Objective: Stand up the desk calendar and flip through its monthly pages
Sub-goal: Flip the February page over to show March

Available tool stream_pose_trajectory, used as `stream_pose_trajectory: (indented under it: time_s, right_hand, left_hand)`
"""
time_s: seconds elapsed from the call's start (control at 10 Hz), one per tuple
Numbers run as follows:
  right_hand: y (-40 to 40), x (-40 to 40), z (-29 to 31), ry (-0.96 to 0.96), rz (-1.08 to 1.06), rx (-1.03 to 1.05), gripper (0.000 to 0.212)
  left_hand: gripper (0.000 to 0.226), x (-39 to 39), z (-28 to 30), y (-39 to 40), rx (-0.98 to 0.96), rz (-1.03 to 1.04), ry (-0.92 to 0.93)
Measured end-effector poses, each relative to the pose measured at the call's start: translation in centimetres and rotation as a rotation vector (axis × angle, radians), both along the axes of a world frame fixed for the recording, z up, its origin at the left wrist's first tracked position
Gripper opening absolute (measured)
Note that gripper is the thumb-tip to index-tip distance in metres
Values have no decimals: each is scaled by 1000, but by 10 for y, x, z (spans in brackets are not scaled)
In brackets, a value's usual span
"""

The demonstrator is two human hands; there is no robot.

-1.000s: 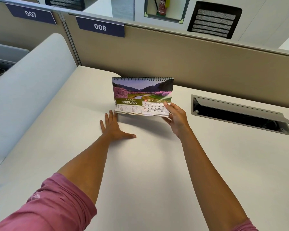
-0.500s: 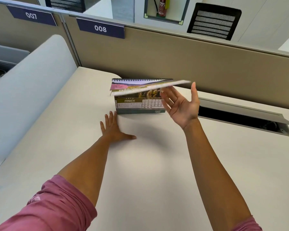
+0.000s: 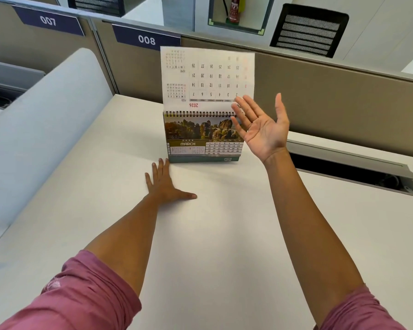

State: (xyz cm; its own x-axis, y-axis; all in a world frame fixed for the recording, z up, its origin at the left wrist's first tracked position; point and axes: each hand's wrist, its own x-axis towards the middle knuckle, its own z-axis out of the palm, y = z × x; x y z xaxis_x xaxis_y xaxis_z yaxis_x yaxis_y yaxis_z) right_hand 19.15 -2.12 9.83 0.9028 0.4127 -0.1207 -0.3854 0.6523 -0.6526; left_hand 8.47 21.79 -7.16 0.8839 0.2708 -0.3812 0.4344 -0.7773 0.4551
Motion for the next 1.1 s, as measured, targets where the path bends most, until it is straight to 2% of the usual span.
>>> stream_pose_trajectory:
  time_s: [0.3,0.4,0.5,0.6,0.8,1.1]
  right_hand:
    - [-5,-7,-33,27,-140,-185,54]
    - [-3,-10,-57,93,-275,-364,39]
    - [2,-13,-79,117,-355,-650,35]
    - [5,-16,-92,72,-353,-898,40]
    - [10,-20,-109,-59,-229,-1187,62]
    - [16,-34,-111,-184,-255,-1241,60]
  left_hand:
    - [161,2,-2,1,4,3,2]
    - [162,2,-2,1,-1,5,1]
    - [162,2,-3,1,-6,7,2]
    - [162,2,-3,1,2,7,8]
    - [163,3,-3,2,-10,9,2]
    - [163,3,-2,1,-2,5,1]
